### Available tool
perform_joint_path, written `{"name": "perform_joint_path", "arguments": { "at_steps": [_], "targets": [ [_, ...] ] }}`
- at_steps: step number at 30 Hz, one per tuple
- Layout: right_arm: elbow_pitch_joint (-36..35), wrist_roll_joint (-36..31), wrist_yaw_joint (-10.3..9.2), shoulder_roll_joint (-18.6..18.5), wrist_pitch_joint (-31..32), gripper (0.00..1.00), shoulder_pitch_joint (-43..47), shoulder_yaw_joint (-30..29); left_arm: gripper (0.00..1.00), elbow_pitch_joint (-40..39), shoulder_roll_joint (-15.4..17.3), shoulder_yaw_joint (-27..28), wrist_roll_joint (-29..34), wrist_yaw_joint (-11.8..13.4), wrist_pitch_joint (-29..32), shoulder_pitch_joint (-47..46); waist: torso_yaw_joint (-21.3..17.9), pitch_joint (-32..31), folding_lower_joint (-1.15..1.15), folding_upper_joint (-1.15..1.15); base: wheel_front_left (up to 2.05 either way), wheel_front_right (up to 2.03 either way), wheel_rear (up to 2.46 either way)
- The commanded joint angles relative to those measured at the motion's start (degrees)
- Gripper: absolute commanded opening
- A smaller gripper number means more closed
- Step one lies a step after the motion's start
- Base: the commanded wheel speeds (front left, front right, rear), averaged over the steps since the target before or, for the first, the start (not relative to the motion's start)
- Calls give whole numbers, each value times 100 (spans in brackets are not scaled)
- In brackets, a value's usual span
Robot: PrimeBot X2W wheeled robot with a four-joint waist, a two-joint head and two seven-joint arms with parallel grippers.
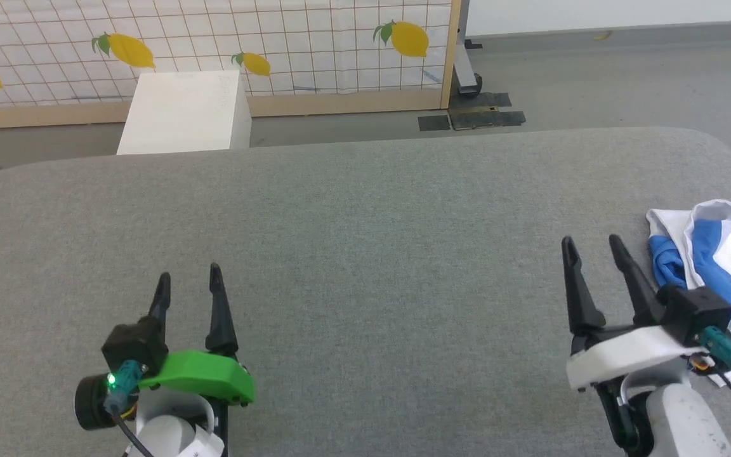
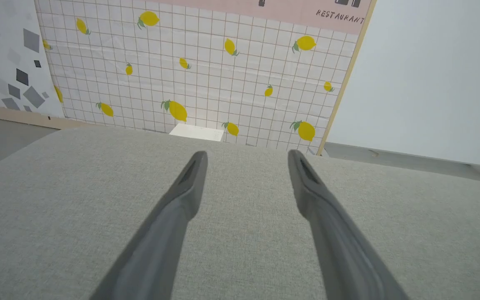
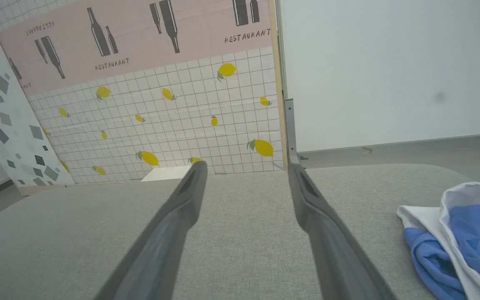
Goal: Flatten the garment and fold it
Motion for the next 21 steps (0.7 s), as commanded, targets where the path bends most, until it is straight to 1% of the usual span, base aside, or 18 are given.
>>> {"name": "perform_joint_path", "arguments": {
  "at_steps": [1,8,10,11,21],
  "targets": [
    [35,30,-9,6,-15,100,72,18,100,67,-25,-17,6,-44,-23,73,-5,-10,0,0,0,0,0],
    [137,92,-9,6,21,100,110,-9,100,311,27,-114,106,-76,-25,20,-6,15,0,0,0,0,0],
    [158,100,-9,6,28,100,96,-8,100,344,50,-135,167,-47,-26,-9,-3,21,0,0,0,0,0],
    [150,59,0,1,11,0,65,-8,0,343,13,-143,107,-40,0,0,-3,21,0,0,0,0,0],
    [69,-10,0,0,79,0,108,-10,0,272,-2,-112,176,-70,77,32,10,13,0,0,0,0,0]
  ]
}}
